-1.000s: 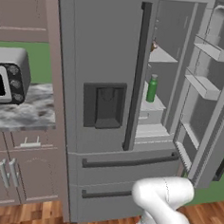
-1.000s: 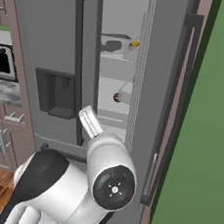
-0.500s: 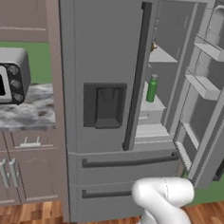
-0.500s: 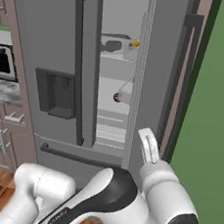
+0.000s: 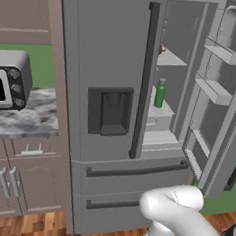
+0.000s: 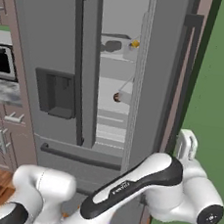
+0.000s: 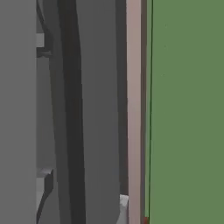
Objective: Place the tupperware on the top shelf of the fridge. Make space for the tupperware among the existing items by rearranging them on the shelves if needed. Close the fridge door when finished.
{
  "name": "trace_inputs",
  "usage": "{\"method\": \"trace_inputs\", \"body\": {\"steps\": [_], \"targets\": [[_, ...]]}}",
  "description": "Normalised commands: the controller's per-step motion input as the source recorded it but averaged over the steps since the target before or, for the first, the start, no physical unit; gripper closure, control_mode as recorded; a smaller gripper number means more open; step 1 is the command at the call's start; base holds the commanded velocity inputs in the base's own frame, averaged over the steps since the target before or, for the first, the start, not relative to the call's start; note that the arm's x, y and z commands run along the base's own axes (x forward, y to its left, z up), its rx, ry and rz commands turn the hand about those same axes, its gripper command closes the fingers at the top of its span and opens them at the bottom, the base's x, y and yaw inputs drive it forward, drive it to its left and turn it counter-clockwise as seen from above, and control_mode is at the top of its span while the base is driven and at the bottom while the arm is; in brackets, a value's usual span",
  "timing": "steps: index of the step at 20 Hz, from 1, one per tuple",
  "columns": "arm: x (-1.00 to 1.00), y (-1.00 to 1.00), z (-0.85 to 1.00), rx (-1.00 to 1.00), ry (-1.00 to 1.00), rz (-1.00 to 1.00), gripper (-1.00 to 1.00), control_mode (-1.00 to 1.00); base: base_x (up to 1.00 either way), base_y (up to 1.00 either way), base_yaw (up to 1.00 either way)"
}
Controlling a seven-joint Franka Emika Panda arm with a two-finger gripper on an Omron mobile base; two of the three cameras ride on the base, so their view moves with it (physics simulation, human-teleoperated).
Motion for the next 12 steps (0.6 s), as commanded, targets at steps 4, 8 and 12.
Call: {"method": "trace_inputs", "body": {"steps": [4,8,12], "targets": [[0.91,-0.68,-0.07,0.28,0.12,0.03,-1.00,-1.00,0.00,0.00,0.00],[0.86,-0.61,-0.12,0.25,0.10,0.13,-1.00,-1.00,0.00,0.00,0.00],[0.58,0.24,-0.52,0.11,0.05,0.38,-1.00,-1.00,0.00,0.00,0.00]]}}
